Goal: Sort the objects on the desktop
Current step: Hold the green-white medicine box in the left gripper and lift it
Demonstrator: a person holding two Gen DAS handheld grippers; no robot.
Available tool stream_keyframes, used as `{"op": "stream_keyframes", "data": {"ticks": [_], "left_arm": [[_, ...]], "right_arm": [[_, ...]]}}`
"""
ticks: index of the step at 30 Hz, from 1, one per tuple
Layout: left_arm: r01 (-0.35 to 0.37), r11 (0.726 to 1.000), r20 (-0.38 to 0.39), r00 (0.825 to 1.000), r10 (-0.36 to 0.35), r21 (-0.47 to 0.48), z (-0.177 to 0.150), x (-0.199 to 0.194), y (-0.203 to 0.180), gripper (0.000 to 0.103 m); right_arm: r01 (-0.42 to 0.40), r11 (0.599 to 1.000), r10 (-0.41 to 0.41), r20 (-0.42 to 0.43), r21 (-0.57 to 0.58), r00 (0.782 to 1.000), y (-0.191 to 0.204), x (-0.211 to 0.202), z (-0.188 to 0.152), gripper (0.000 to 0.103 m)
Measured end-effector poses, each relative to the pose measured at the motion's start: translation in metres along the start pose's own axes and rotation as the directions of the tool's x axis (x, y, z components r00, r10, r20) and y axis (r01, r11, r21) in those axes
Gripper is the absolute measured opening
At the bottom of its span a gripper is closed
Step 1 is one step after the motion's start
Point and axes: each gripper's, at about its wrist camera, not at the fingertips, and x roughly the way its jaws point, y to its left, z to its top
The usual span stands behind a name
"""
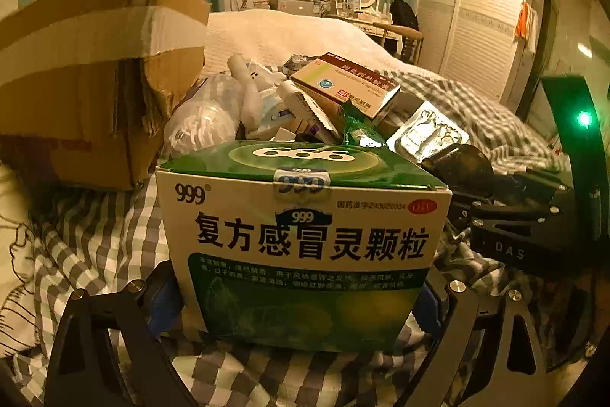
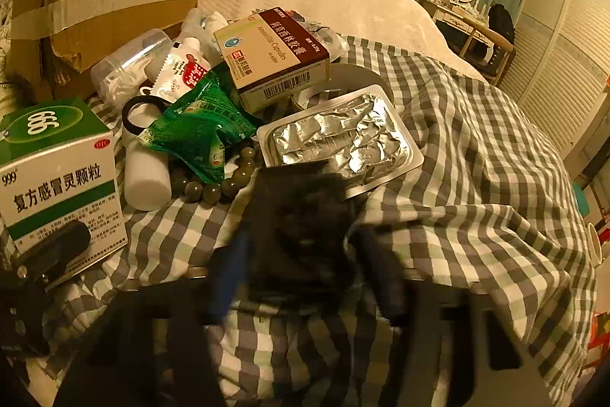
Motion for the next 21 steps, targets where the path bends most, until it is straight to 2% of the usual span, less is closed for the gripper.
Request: {"op": "stream_keyframes", "data": {"ticks": [9, 10, 11, 12, 19, 21], "left_arm": [[0.010, 0.999, 0.045, 0.999, -0.009, -0.032, 0.006, -0.034, 0.006, 0.096], [0.017, 0.999, 0.052, 0.999, -0.015, -0.033, 0.007, -0.041, 0.007, 0.096], [0.026, 0.999, 0.060, 0.998, -0.024, -0.033, 0.009, -0.048, 0.008, 0.096], [0.030, 0.999, 0.067, 0.997, -0.028, -0.032, 0.011, -0.053, 0.010, 0.096], [0.039, 0.999, 0.087, 0.996, -0.036, -0.024, 0.006, -0.092, 0.028, 0.096], [0.037, 0.999, 0.088, 0.996, -0.034, -0.034, 0.002, -0.098, 0.034, 0.096]], "right_arm": [[-0.003, 1.000, 0.001, 0.054, 0.026, 0.999, 0.010, -0.053, -0.004, 0.046], [-0.008, 0.999, 0.006, 0.063, 0.032, 0.998, 0.011, -0.060, -0.003, 0.039], [-0.019, 0.999, 0.017, 0.064, 0.039, 0.998, 0.011, -0.066, 0.000, 0.018], [-0.028, 0.998, 0.024, 0.068, 0.050, 0.997, 0.012, -0.074, 0.000, 0.013], [-0.043, 0.996, 0.035, 0.106, 0.078, 0.994, 0.030, -0.112, 0.004, 0.013], [-0.044, 0.995, 0.035, 0.098, 0.091, 0.995, 0.029, -0.115, 0.000, 0.018]]}}
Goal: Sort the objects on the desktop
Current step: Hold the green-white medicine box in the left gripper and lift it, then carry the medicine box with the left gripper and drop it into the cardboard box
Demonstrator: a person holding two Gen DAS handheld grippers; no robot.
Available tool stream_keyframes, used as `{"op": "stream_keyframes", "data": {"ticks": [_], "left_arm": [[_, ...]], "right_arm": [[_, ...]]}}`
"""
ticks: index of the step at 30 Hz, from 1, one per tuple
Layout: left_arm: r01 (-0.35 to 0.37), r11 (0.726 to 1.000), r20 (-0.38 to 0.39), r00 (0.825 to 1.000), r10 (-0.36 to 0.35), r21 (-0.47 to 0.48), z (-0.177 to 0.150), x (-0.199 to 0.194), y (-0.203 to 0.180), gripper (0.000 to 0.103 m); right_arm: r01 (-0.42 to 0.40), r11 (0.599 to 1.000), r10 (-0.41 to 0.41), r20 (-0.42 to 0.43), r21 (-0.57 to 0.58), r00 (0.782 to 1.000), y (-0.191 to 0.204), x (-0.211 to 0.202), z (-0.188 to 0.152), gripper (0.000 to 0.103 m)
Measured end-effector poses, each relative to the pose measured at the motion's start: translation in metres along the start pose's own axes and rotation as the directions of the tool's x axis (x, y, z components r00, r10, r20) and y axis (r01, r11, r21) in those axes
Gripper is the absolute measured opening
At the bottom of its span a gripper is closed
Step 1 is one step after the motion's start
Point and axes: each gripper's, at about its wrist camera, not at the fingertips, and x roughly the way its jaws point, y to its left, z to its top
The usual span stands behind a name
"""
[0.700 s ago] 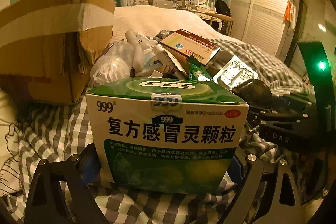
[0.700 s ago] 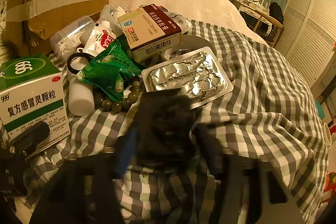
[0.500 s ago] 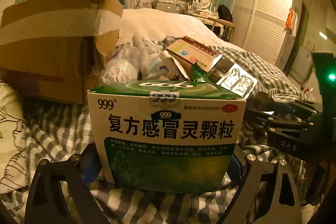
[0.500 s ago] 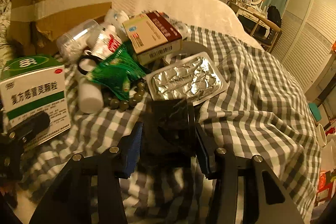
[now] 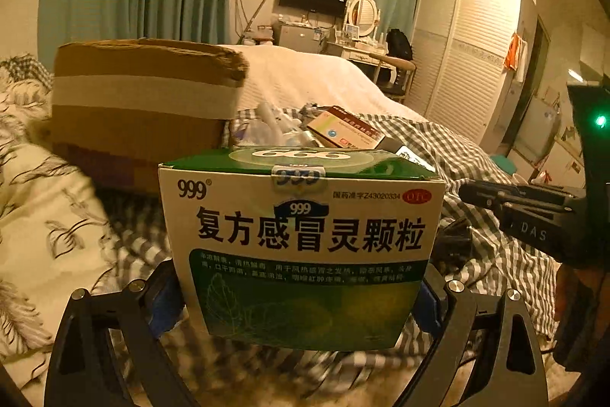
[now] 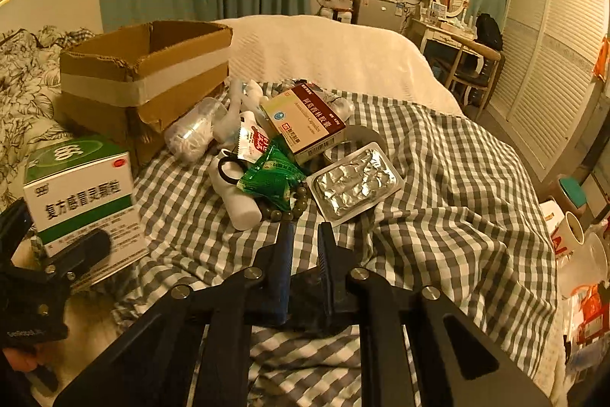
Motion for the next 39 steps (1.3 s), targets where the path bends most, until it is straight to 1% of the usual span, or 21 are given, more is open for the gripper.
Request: {"op": "stream_keyframes", "data": {"ticks": [1, 2, 3, 4, 7, 10, 12, 14, 16, 17, 18, 19, 20, 22, 23, 24, 27, 29, 35, 39], "left_arm": [[-0.001, 1.000, -0.002, 1.000, 0.001, -0.006, -0.002, -0.002, 0.003, 0.096], [-0.003, 1.000, -0.005, 1.000, 0.003, -0.011, -0.004, -0.002, 0.003, 0.096], [-0.004, 1.000, -0.008, 1.000, 0.004, -0.017, -0.005, -0.002, 0.005, 0.096], [-0.004, 1.000, -0.011, 1.000, 0.004, -0.023, -0.007, -0.002, 0.007, 0.096], [-0.007, 1.000, -0.019, 1.000, 0.007, -0.028, -0.009, 0.001, 0.007, 0.096], [-0.012, 0.999, -0.019, 1.000, 0.012, -0.035, -0.010, 0.005, 0.008, 0.096], [-0.017, 0.999, -0.025, 1.000, 0.016, -0.045, -0.012, 0.008, 0.011, 0.096], [-0.026, 0.998, -0.039, 0.999, 0.024, -0.055, -0.013, 0.015, 0.012, 0.096], [-0.030, 0.998, -0.048, 0.998, 0.027, -0.064, -0.014, 0.021, 0.014, 0.096], [-0.031, 0.997, -0.050, 0.998, 0.027, -0.071, -0.014, 0.024, 0.016, 0.096], [-0.031, 0.997, -0.051, 0.998, 0.027, -0.077, -0.014, 0.024, 0.015, 0.096], [-0.032, 0.996, -0.052, 0.998, 0.028, -0.085, -0.013, 0.027, 0.017, 0.096], [-0.035, 0.996, -0.054, 0.998, 0.030, -0.087, -0.014, 0.028, 0.017, 0.096], [-0.045, 0.995, -0.056, 0.998, 0.040, -0.086, -0.014, 0.030, 0.017, 0.096], [-0.046, 0.995, -0.059, 0.997, 0.041, -0.085, -0.015, 0.030, 0.017, 0.096], [-0.046, 0.995, -0.061, 0.997, 0.041, -0.084, -0.015, 0.031, 0.017, 0.096], [-0.042, 0.996, -0.055, 0.998, 0.038, -0.081, -0.016, 0.028, 0.017, 0.096], [-0.039, 0.996, -0.047, 0.998, 0.035, -0.081, -0.015, 0.024, 0.018, 0.096], [-0.031, 0.997, -0.025, 0.999, 0.029, -0.074, -0.013, 0.015, 0.017, 0.096], [-0.021, 0.996, 0.003, 1.000, 0.022, -0.081, -0.004, 0.001, 0.017, 0.096]], "right_arm": [[-0.003, 1.000, 0.003, -0.006, 0.003, 1.000, -0.001, -0.001, -0.003, 0.036], [0.003, 1.000, -0.003, -0.011, 0.002, 1.000, -0.003, -0.002, -0.007, 0.062], [0.010, 1.000, -0.010, -0.015, -0.002, 1.000, -0.004, -0.003, -0.011, 0.070], [0.009, 1.000, -0.009, -0.017, -0.004, 1.000, -0.005, -0.002, -0.015, 0.073], [0.010, 1.000, -0.010, -0.053, 0.000, 0.999, -0.010, 0.006, -0.024, 0.073], [0.030, 0.999, -0.032, -0.085, -0.029, 0.996, -0.013, 0.020, -0.031, 0.073], [0.028, 0.999, -0.031, -0.111, -0.033, 0.993, -0.017, 0.032, -0.035, 0.075], [0.020, 0.999, -0.027, -0.144, -0.045, 0.989, -0.020, 0.045, -0.040, 0.075], [-0.001, 0.999, -0.005, -0.147, -0.045, 0.989, -0.022, 0.052, -0.042, 0.075], [-0.012, 0.999, 0.006, -0.146, -0.039, 0.989, -0.024, 0.054, -0.043, 0.072], [-0.037, 0.999, 0.033, -0.148, -0.025, 0.988, -0.026, 0.057, -0.043, 0.065], [-0.066, 0.998, 0.063, -0.156, -0.012, 0.986, -0.028, 0.059, -0.043, 0.044], [-0.077, 0.997, 0.074, -0.162, -0.012, 0.984, -0.027, 0.060, -0.043, 0.028], [-0.072, 0.997, 0.064, -0.170, -0.039, 0.983, -0.022, 0.062, -0.044, 0.025], [-0.082, 0.996, 0.073, -0.168, -0.044, 0.983, -0.020, 0.061, -0.044, 0.021], [-0.092, 0.995, 0.084, -0.165, -0.044, 0.983, -0.020, 0.060, -0.044, 0.019], [-0.118, 0.993, 0.115, -0.133, -0.021, 0.984, -0.019, 0.052, -0.041, 0.016], [-0.123, 0.992, 0.120, -0.111, -0.020, 0.987, -0.018, 0.043, -0.039, 0.014], [-0.134, 0.991, 0.133, -0.044, -0.017, 0.990, -0.011, 0.019, -0.030, 0.013], [-0.136, 0.990, 0.137, 0.028, -0.022, 0.990, -0.003, -0.006, -0.014, 0.013]]}}
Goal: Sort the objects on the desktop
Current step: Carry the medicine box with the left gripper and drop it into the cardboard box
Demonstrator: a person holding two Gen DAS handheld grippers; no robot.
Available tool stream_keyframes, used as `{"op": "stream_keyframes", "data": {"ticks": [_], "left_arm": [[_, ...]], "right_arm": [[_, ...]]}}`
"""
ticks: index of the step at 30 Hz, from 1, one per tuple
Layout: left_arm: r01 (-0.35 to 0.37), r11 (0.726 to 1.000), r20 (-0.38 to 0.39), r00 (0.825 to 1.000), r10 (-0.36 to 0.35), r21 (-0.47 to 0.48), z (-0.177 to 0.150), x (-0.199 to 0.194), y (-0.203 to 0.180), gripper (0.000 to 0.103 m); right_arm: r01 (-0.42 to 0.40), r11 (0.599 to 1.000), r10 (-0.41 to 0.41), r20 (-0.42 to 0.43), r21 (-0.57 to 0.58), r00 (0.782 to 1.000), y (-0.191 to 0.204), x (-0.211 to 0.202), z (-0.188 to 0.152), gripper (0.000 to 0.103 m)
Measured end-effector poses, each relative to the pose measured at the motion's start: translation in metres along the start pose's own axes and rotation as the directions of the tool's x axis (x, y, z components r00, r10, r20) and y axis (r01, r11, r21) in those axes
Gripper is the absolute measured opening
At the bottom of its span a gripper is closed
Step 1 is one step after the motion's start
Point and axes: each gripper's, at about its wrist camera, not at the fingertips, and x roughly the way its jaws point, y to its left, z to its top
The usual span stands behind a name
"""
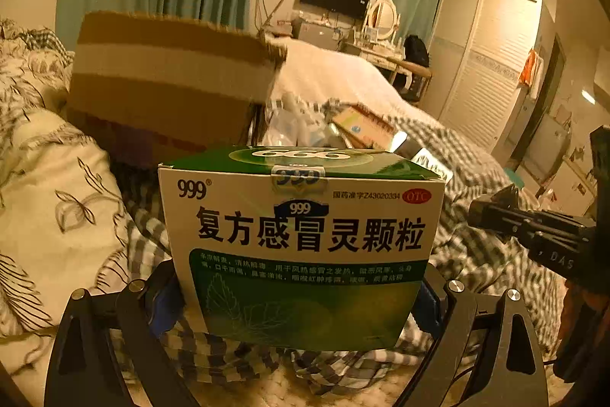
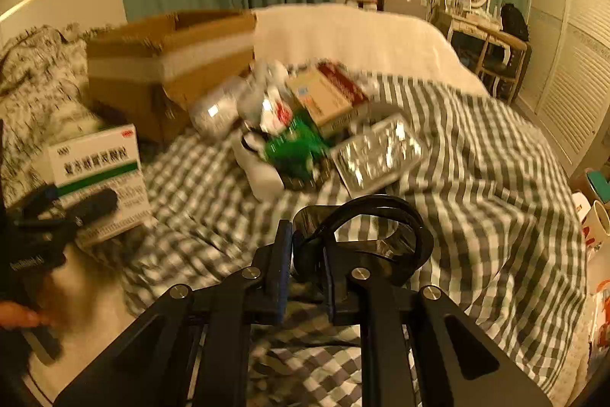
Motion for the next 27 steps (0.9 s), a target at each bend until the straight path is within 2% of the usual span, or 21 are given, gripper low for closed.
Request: {"op": "stream_keyframes", "data": {"ticks": [3, 7, 10, 15, 17, 20, 23, 27], "left_arm": [[0.020, 1.000, 0.054, 0.998, -0.020, -0.004, 0.016, -0.018, 0.000, 0.096], [-0.011, 0.999, 0.144, 0.989, 0.004, 0.051, 0.049, -0.044, 0.003, 0.096], [-0.022, 0.999, 0.194, 0.981, 0.015, 0.035, 0.082, -0.058, 0.015, 0.096], [-0.114, 0.993, 0.255, 0.962, 0.102, 0.032, 0.148, -0.062, 0.044, 0.096], [-0.147, 0.988, 0.265, 0.955, 0.131, 0.041, 0.170, -0.055, 0.056, 0.096], [-0.205, 0.977, 0.239, 0.953, 0.185, 0.062, 0.198, -0.028, 0.071, 0.096], [-0.264, 0.963, 0.205, 0.947, 0.247, 0.057, 0.205, -0.003, 0.090, 0.096], [-0.304, 0.952, 0.151, 0.943, 0.296, 0.031, 0.212, 0.020, 0.111, 0.097]], "right_arm": [[-0.014, 1.000, 0.015, 0.063, -0.019, 0.998, 0.015, -0.018, 0.018, 0.013], [-0.041, 0.996, 0.050, 0.124, -0.077, 0.991, 0.044, -0.034, 0.048, 0.013], [-0.082, 0.989, 0.101, 0.158, -0.121, 0.982, 0.066, -0.037, 0.077, 0.013], [-0.174, 0.968, 0.208, 0.196, -0.179, 0.958, 0.103, -0.029, 0.137, 0.013], [-0.216, 0.960, 0.249, 0.196, -0.175, 0.948, 0.112, -0.019, 0.158, 0.013], [-0.278, 0.946, 0.305, 0.161, -0.166, 0.939, 0.128, 0.013, 0.191, 0.013], [-0.319, 0.937, 0.336, 0.109, -0.144, 0.936, 0.143, 0.056, 0.213, 0.013], [-0.342, 0.931, 0.351, 0.059, -0.130, 0.934, 0.159, 0.101, 0.225, 0.013]]}}
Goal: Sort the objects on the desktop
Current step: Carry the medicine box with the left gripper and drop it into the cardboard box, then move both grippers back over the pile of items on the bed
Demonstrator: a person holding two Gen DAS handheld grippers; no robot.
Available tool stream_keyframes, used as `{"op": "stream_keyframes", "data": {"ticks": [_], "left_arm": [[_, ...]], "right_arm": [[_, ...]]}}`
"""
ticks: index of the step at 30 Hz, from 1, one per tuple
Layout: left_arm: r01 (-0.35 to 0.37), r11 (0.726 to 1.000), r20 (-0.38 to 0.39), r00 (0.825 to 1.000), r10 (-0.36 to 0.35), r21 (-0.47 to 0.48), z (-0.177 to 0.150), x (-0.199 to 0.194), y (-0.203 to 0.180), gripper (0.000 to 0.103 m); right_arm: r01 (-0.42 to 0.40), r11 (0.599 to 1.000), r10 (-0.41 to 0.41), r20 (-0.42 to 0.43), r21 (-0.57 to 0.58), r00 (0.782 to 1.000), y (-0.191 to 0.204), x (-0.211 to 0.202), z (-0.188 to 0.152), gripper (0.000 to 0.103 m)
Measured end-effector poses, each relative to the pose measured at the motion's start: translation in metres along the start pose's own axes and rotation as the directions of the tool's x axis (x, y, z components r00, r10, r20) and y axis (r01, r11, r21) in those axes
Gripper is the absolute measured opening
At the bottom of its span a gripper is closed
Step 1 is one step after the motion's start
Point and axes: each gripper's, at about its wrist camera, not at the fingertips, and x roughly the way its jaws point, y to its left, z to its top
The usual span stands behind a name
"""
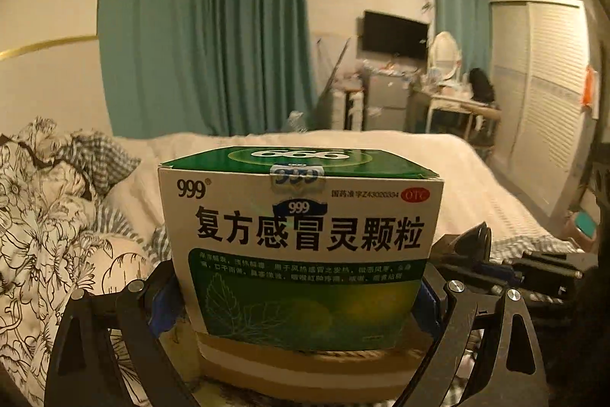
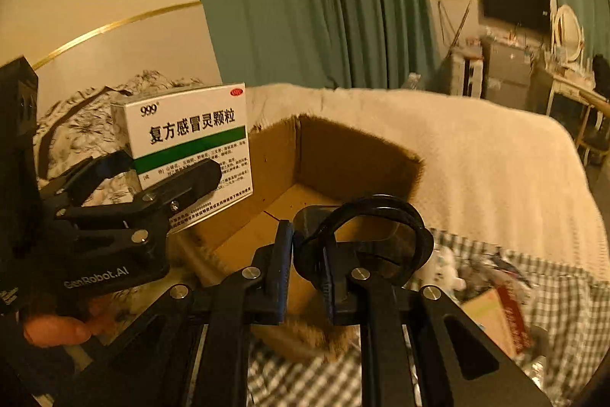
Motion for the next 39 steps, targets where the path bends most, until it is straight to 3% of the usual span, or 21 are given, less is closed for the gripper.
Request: {"op": "stream_keyframes", "data": {"ticks": [1, 2, 3, 4, 5, 13, 17, 24, 31, 36, 39], "left_arm": [[-0.013, 1.000, -0.012, 1.000, 0.013, -0.001, 0.000, 0.006, 0.003, 0.098], [-0.024, 1.000, -0.019, 1.000, 0.024, 0.004, -0.001, 0.006, 0.002, 0.102], [-0.041, 0.999, -0.026, 0.999, 0.041, 0.012, 0.000, 0.008, 0.000, 0.103], [-0.067, 0.998, -0.026, 0.997, 0.067, 0.023, 0.000, 0.008, -0.001, 0.103], [-0.071, 0.997, -0.028, 0.997, 0.072, 0.027, -0.001, 0.006, -0.004, 0.103], [-0.056, 0.997, -0.024, 0.998, 0.057, 0.053, 0.010, -0.034, -0.024, 0.103], [0.003, 0.999, 0.001, 1.000, -0.003, 0.035, 0.007, -0.072, -0.050, 0.103], [0.098, 0.995, -0.039, 0.995, -0.097, 0.021, -0.041, -0.103, -0.117, 0.103], [0.137, 0.986, -0.078, 0.989, -0.130, 0.093, -0.091, -0.097, -0.177, 0.103], [0.120, 0.991, -0.123, 0.986, -0.111, 0.061, -0.121, -0.058, -0.194, 0.103], [0.112, 0.992, -0.129, 0.986, -0.105, 0.051, -0.136, -0.030, -0.204, 0.103]], "right_arm": [[0.005, 1.000, -0.005, -0.003, -0.008, 1.000, 0.002, 0.006, 0.001, 0.014], [0.015, 1.000, -0.015, -0.005, -0.014, 1.000, 0.003, 0.011, 0.002, 0.023], [0.023, 1.000, -0.024, -0.009, -0.019, 1.000, 0.005, 0.014, 0.002, 0.036], [0.027, 0.999, -0.027, -0.002, -0.027, 1.000, 0.006, 0.014, 0.001, 0.058], [0.041, 0.999, -0.041, 0.012, -0.034, 0.999, 0.006, 0.010, -0.001, 0.068], [0.136, 0.991, -0.135, 0.090, -0.014, 0.987, -0.012, -0.060, -0.007, 0.068], [0.203, 0.979, -0.205, 0.128, 0.027, 0.970, -0.033, -0.115, -0.019, 0.068], [0.335, 0.937, -0.344, 0.102, 0.096, 0.933, -0.075, -0.181, -0.069, 0.068], [0.393, 0.910, -0.402, 0.054, 0.128, 0.914, -0.118, -0.187, -0.121, 0.068], [0.373, 0.907, -0.390, 0.054, 0.198, 0.919, -0.156, -0.162, -0.156, 0.068], [0.390, 0.905, -0.399, 0.021, 0.170, 0.917, -0.177, -0.136, -0.170, 0.068]]}}
